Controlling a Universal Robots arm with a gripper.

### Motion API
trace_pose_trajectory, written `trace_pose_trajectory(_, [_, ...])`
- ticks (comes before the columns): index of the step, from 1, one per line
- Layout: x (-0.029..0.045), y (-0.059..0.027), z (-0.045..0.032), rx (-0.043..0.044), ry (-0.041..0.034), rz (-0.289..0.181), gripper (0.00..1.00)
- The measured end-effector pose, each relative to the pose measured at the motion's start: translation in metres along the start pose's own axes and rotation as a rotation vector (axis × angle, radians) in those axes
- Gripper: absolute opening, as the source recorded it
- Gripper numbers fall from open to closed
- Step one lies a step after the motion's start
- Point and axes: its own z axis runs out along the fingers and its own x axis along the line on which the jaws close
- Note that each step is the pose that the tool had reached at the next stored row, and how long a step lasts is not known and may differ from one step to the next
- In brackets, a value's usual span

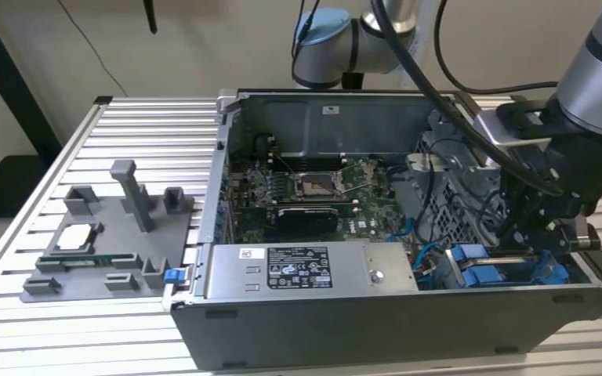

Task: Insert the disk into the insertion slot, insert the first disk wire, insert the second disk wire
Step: 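Insert the second disk wire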

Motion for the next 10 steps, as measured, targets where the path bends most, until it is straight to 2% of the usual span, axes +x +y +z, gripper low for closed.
trace_pose_trajectory(10, [0.0006, 0.0028, 0.0066, 0.0124, -0.0005, -0.001, 0.0])
